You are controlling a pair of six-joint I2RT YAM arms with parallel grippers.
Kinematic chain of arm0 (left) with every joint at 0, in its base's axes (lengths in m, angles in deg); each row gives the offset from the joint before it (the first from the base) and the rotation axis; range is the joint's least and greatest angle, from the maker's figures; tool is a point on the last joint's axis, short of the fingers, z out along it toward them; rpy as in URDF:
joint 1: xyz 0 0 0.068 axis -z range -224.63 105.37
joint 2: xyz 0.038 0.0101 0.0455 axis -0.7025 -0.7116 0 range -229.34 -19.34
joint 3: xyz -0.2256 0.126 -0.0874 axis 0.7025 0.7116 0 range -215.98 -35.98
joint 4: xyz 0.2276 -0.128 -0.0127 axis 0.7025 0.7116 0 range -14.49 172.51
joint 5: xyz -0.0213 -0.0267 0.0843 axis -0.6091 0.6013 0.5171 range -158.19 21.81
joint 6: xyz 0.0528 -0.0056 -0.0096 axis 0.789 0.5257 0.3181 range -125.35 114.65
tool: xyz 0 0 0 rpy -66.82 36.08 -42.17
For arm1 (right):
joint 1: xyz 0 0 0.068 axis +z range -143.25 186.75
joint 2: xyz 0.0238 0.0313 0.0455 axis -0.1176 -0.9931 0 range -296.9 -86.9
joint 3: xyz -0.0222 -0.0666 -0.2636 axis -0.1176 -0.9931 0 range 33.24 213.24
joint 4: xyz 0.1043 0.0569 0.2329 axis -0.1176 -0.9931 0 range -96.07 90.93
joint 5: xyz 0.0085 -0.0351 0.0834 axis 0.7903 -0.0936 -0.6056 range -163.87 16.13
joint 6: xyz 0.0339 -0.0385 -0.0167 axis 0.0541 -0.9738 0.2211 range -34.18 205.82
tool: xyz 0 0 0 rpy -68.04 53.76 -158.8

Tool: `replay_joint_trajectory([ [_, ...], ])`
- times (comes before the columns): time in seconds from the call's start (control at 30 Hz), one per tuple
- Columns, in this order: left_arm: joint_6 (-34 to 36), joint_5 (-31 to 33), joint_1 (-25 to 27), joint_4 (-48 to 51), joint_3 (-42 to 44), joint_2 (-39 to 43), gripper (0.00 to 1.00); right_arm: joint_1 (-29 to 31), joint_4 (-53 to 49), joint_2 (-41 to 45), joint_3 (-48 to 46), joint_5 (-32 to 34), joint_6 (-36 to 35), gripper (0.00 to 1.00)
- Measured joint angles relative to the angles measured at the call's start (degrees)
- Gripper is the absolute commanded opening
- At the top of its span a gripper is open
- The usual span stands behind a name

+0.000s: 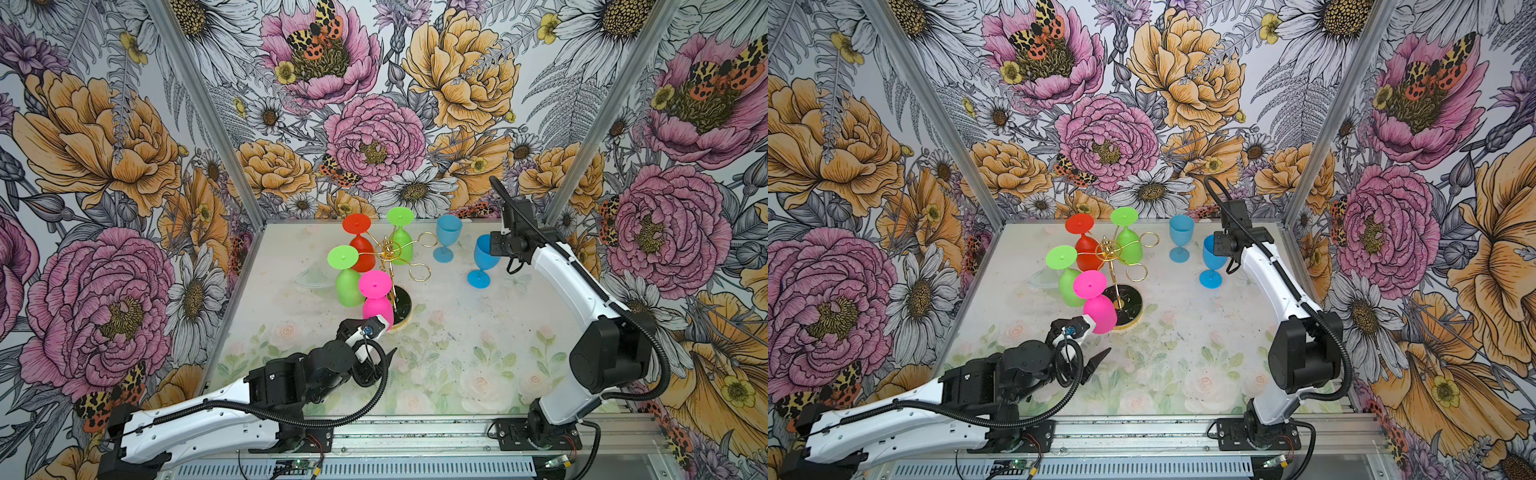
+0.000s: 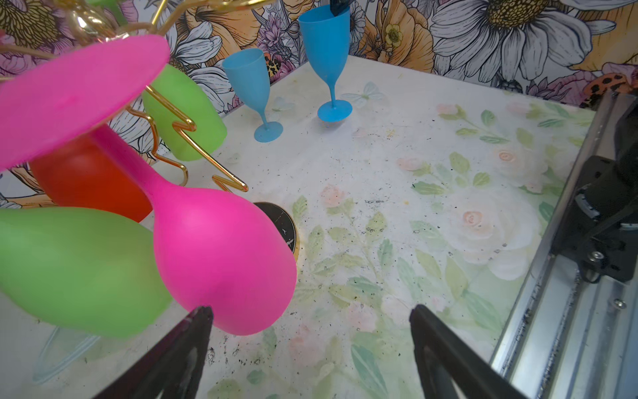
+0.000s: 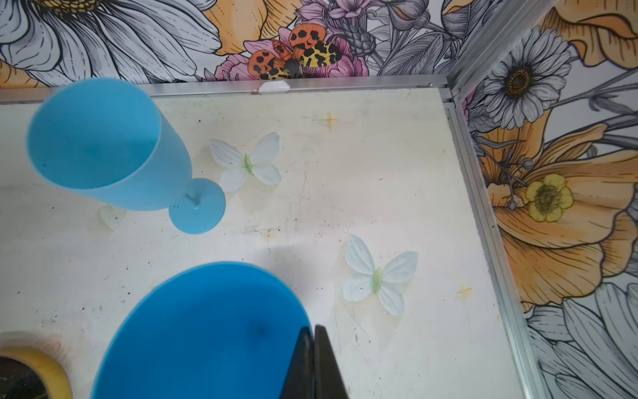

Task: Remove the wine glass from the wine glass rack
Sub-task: 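Carry the light blue glass with right gripper to beside the first glass, then lower the glass upright onto the table and open the right gripper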

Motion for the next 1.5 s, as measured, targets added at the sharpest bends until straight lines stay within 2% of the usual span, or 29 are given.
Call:
replay_joint_trajectory([
  [0.3,-4.2,-6.6,-5.4,3.1,-1.0,2.8,0.92,-0.4,1.7,-9.5,11.0,1.0,-1.3,0.00],
  [0.7,-6.1,-9.2,-6.4,4.0,-1.0,3.7,0.93,-2.0,1.8,-19.3,20.8,1.3,-1.9,0.00],
  [1.5,-6.4,-10.3,-6.6,4.0,-1.0,5.0,0.95,-2.6,1.8,-26.0,25.5,-0.7,-1.4,0.00],
])
